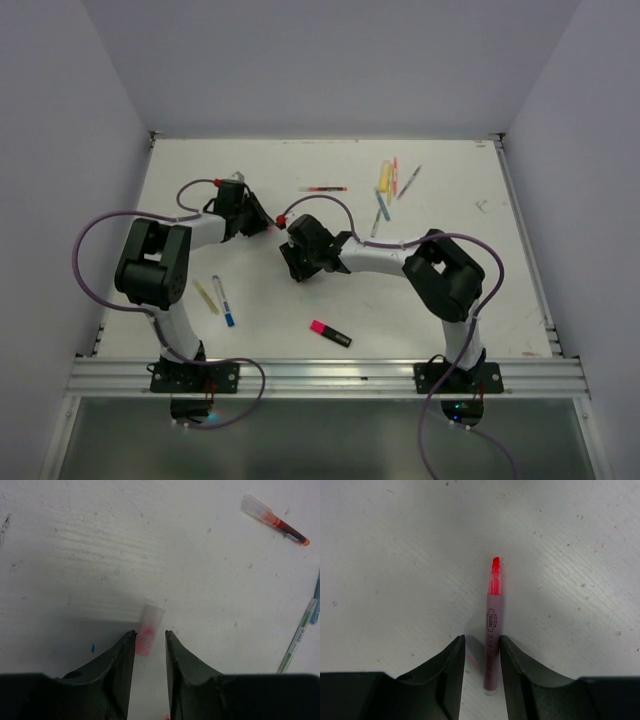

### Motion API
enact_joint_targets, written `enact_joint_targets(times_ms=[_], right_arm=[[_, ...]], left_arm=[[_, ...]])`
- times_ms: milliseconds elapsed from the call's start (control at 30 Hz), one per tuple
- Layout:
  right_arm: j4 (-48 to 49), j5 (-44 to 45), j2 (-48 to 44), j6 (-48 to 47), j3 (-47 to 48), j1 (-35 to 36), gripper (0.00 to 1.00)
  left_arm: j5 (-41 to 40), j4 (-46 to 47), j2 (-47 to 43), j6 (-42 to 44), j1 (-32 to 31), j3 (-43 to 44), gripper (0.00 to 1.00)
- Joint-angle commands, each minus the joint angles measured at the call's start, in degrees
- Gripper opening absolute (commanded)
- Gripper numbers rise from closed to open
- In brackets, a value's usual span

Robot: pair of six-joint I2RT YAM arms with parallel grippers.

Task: Open the pen caps

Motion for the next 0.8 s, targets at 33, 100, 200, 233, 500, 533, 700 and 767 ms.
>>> enact_joint_targets(times_ms=[33, 100, 200, 233, 500, 533, 700, 767], right_arm=[[-1.4, 0.3, 2.0, -0.9, 0.7, -0.3, 0.38], [-1.4, 0.3, 1.8, -1.1, 0.7, -0.3, 0.38], [-1.5, 0.3, 1.4, -1.2, 0.8, -0.4, 0.38], [-1.6, 0.3, 1.4, -1.2, 0.9, -0.5, 0.39], [-1.8, 0.5, -2.0, -2.6, 0.5, -0.5, 0.49], [-2.6, 1.8, -3.6, -2.9, 0.4, -0.6, 0.51], [-5.7, 4.1, -11.1, -4.0, -1.1, -0.5, 0.66], [-7.2, 3.9, -15.1, -4.1, -3.0, -0.5, 0.73]], left_arm=[[-2.5, -2.8, 2.0, 0.2, 0.6, -0.3, 0.35], [-2.5, -2.7, 2.2, 0.1, 0.7, -0.4, 0.35], [-2.6, -2.7, 2.2, 0.1, 0.9, -0.6, 0.35], [-2.5, -2.6, 2.0, 0.0, 0.9, -0.7, 0.35], [-3.9, -1.4, -2.7, -0.5, 1.0, -3.5, 0.37], [-4.3, -1.5, -4.7, -0.6, 1.0, -4.7, 0.37], [-8.1, -3.0, -11.8, -1.4, 1.0, -7.8, 0.46], [-8.1, -3.0, -15.4, -1.8, 1.0, -9.0, 0.49]])
